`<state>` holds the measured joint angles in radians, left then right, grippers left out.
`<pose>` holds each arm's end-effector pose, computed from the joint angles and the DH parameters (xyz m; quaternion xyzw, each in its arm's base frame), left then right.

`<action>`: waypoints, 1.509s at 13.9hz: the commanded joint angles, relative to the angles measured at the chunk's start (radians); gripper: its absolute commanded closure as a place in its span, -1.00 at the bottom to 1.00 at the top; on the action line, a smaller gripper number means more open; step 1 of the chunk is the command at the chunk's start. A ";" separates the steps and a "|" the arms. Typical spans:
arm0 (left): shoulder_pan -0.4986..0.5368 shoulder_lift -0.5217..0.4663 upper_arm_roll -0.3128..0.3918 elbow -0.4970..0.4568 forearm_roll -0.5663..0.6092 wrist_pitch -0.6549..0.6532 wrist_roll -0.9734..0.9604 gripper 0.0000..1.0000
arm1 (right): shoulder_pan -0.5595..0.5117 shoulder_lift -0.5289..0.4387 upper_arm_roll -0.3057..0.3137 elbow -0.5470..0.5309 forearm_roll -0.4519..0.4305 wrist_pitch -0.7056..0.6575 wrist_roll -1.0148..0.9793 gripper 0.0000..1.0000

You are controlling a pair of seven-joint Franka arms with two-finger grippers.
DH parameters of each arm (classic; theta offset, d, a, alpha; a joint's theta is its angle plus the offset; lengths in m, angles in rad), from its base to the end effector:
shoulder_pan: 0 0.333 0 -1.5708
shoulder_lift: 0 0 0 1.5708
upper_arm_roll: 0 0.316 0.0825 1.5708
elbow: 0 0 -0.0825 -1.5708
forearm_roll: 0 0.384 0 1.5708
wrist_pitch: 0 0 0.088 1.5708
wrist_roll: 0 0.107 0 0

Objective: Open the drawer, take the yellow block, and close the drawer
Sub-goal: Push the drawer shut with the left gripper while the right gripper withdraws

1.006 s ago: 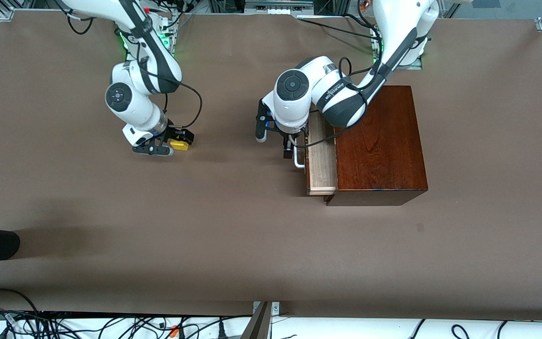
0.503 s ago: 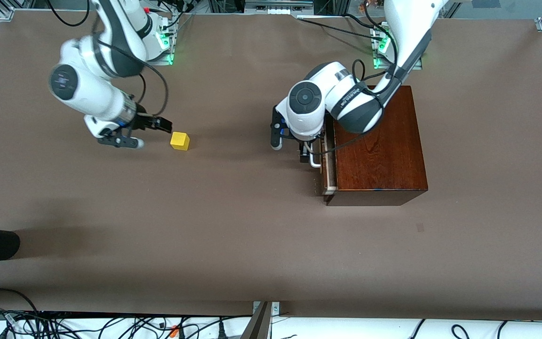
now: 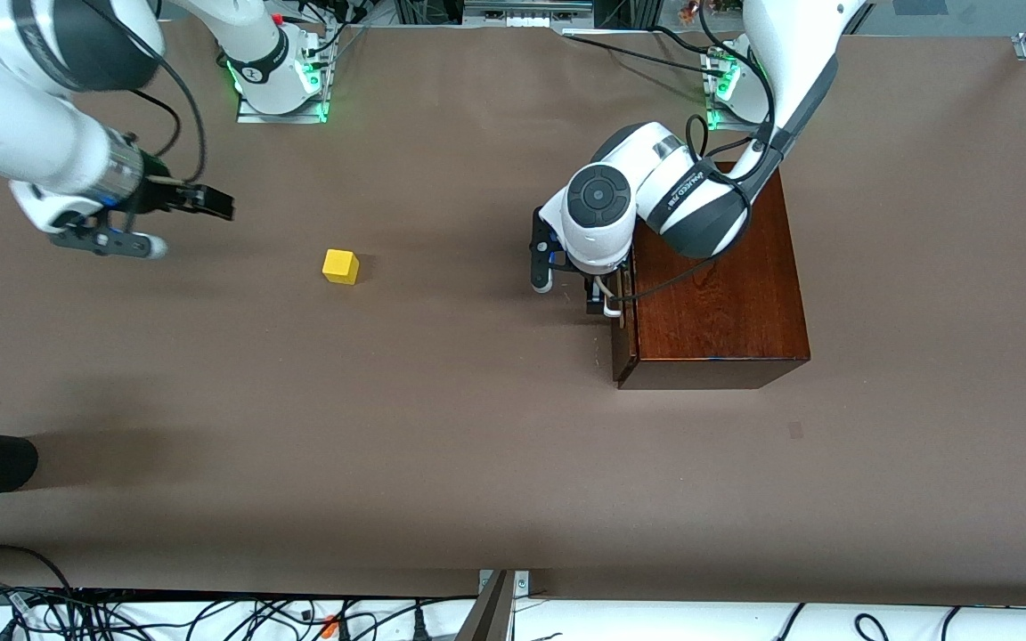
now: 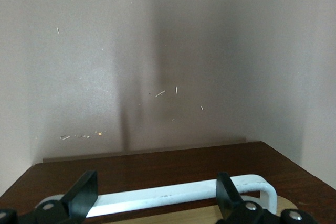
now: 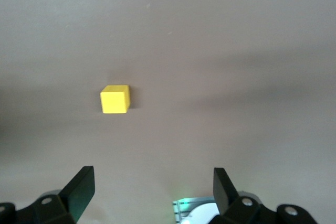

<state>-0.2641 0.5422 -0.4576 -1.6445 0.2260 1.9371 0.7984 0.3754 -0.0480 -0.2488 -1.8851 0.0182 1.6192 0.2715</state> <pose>0.5236 -0.3959 0.3103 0.6984 -0.7094 -0.0930 0.0198 0.5183 0.0659 0.5069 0.9912 -0.0726 -0.1102 0.0071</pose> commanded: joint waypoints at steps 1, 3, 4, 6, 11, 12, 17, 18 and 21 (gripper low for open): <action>0.026 -0.030 0.002 -0.006 0.033 -0.027 0.019 -1.00 | 0.000 -0.036 -0.017 0.053 -0.061 -0.070 -0.015 -1.00; 0.028 -0.030 0.000 -0.002 0.033 -0.027 0.019 -1.00 | 0.000 -0.036 -0.023 0.102 -0.099 -0.093 -0.043 -1.00; 0.029 -0.037 -0.001 -0.002 0.033 -0.029 0.019 -1.00 | -0.003 -0.029 -0.024 0.128 -0.107 -0.094 -0.081 -1.00; 0.040 -0.047 -0.001 -0.002 0.033 -0.041 0.021 -1.00 | -0.048 -0.009 -0.012 0.170 -0.103 -0.093 -0.104 -1.00; 0.040 -0.053 -0.012 0.023 -0.006 -0.043 0.002 -1.00 | -0.295 0.056 0.181 0.236 -0.100 -0.087 -0.196 -1.00; 0.042 -0.053 -0.022 0.038 -0.058 -0.043 -0.002 -1.00 | -0.338 0.065 0.219 0.248 -0.100 -0.085 -0.216 -1.00; 0.048 -0.109 -0.021 0.064 -0.206 -0.046 -0.045 -1.00 | -0.441 0.063 0.304 0.259 -0.095 -0.084 -0.227 -1.00; 0.063 -0.125 -0.023 0.064 -0.206 -0.064 -0.063 -1.00 | -0.441 0.059 0.304 0.259 -0.092 -0.087 -0.224 -1.00; 0.115 -0.175 -0.023 0.092 -0.220 -0.209 -0.149 -1.00 | -0.440 0.053 0.304 0.262 -0.089 -0.081 -0.213 -1.00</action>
<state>-0.1952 0.4128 -0.4700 -1.5673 0.0374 1.8166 0.6964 -0.0397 0.0122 0.0342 -1.6401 -0.0756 1.5507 0.0598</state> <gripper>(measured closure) 0.000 0.000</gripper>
